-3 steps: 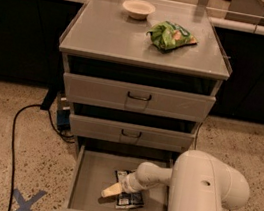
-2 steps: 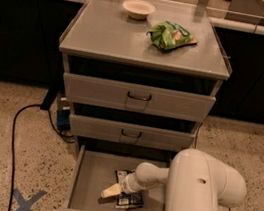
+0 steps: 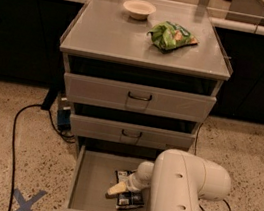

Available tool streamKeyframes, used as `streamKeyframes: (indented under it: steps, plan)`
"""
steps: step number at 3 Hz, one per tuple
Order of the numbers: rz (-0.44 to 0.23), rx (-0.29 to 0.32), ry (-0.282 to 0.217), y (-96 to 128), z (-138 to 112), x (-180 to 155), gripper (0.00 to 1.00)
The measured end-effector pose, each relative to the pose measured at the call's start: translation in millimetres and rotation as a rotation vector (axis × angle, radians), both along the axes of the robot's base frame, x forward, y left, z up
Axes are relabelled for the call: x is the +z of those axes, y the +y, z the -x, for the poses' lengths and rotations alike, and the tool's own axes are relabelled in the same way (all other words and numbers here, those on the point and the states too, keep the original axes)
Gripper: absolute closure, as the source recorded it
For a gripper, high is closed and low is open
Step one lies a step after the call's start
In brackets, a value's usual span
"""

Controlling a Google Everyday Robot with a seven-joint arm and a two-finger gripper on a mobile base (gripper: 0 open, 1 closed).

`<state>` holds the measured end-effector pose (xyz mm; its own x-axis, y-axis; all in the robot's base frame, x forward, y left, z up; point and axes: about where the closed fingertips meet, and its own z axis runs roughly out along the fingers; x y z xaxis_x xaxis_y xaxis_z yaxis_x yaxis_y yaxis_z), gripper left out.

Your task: Pick blue chip bag from bottom drawer and place on counter

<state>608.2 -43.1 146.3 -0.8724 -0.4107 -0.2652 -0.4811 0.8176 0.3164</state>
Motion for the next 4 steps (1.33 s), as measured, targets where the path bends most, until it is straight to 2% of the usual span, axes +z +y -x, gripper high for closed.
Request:
streamKeyframes:
  steps: [1, 2, 4]
  plan:
    - [0.02, -0.049, 0.016, -16, -11, -15, 0.0]
    - [0.021, -0.05, 0.013, -16, -13, -15, 0.0]
    - [0.024, 0.031, 0.089, 14, 14, -39, 0.0]
